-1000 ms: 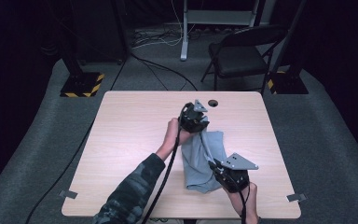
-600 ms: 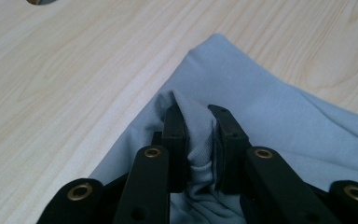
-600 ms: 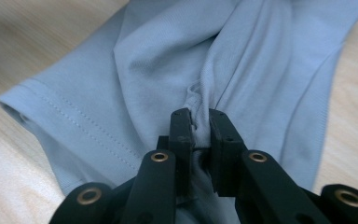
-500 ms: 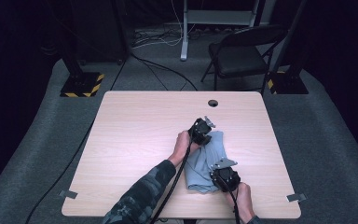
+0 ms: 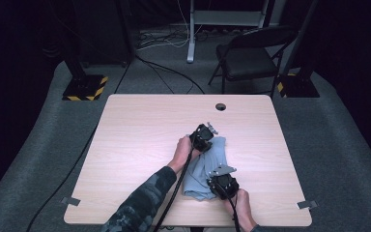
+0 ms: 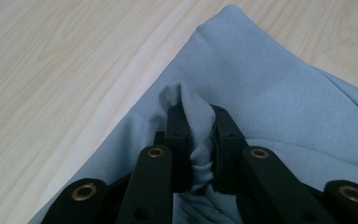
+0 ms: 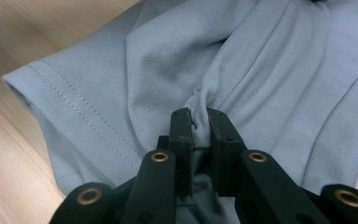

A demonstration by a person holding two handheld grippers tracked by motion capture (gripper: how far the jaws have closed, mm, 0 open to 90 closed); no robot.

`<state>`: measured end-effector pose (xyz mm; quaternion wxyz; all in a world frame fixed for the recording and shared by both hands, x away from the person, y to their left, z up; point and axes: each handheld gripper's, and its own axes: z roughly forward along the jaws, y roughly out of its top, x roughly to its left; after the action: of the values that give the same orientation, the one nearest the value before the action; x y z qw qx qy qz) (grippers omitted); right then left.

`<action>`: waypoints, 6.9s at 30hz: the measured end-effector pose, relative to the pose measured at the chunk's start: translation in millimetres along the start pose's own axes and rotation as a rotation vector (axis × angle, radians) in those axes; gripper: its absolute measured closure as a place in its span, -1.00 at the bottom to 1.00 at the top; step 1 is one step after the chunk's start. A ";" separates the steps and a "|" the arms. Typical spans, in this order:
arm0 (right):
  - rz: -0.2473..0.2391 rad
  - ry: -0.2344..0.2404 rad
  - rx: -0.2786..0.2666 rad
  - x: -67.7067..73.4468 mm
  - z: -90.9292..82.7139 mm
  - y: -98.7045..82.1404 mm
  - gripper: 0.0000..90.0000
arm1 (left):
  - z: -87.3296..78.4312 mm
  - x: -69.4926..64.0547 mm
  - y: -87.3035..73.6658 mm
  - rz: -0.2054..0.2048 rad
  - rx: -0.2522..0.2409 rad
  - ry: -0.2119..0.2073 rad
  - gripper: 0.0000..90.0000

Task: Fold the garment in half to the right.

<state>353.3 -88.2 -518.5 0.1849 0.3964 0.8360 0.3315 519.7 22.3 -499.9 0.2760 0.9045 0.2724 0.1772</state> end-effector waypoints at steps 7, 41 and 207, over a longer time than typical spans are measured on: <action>-0.026 0.034 -0.014 14.7 11.6 11.0 0.81 | -9.7 16.6 -16.4 -0.028 0.016 0.008 0.77; 0.049 0.118 -0.060 11.2 15.8 13.9 0.81 | -102.8 12.2 -61.1 -0.164 -0.064 0.020 -0.58; 0.217 0.129 0.058 -80.0 54.9 80.8 0.77 | -52.9 48.7 -113.8 -0.429 -0.030 0.132 -0.81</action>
<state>477.7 -91.0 -497.3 0.0821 0.4678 0.8075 0.3500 488.2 151.9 -517.9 0.3024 0.8080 0.4736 0.1774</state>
